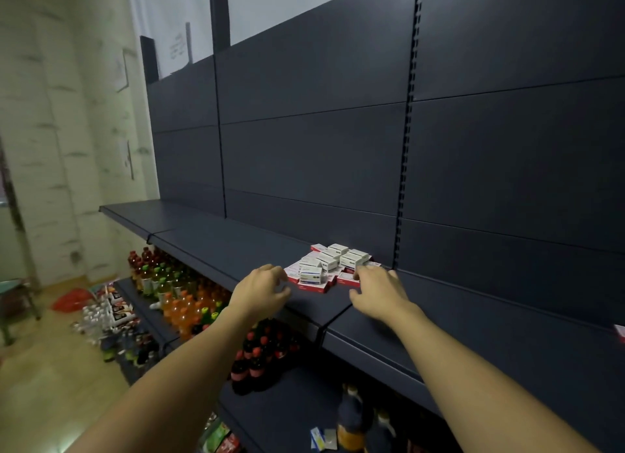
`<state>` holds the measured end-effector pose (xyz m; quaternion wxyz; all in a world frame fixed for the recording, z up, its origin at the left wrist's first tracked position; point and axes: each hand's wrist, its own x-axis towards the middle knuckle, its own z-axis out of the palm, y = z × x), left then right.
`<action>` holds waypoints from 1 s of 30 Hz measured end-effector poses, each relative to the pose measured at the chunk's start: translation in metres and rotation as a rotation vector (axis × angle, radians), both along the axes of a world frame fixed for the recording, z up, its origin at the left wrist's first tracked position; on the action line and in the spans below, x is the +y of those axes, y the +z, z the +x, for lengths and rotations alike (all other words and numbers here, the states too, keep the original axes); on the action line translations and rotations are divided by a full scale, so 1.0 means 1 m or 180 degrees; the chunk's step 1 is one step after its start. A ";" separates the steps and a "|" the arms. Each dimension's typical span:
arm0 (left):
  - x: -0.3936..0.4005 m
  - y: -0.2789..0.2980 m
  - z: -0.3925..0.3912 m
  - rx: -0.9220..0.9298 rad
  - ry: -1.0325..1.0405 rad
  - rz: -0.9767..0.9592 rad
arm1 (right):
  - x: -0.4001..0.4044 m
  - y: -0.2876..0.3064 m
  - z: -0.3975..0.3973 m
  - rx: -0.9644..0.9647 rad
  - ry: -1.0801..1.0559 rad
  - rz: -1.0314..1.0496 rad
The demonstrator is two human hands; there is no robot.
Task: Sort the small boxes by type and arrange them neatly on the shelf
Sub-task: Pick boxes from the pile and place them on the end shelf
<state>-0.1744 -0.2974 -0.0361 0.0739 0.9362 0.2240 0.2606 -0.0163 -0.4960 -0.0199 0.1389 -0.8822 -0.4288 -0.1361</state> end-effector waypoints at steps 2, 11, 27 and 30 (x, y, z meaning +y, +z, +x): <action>0.016 0.001 0.012 -0.0012 -0.0044 0.0006 | 0.018 0.002 0.012 0.0041 -0.0020 0.0062; 0.086 0.012 0.066 0.0054 -0.0024 -0.0081 | 0.073 0.012 0.069 0.0057 -0.0149 0.0166; 0.138 0.003 0.142 -0.0329 -0.0973 -0.0632 | 0.082 -0.010 0.082 0.0248 -0.0591 0.0403; 0.151 -0.002 0.145 -0.0274 -0.1211 -0.0771 | 0.084 -0.015 0.076 0.0335 -0.0819 0.0528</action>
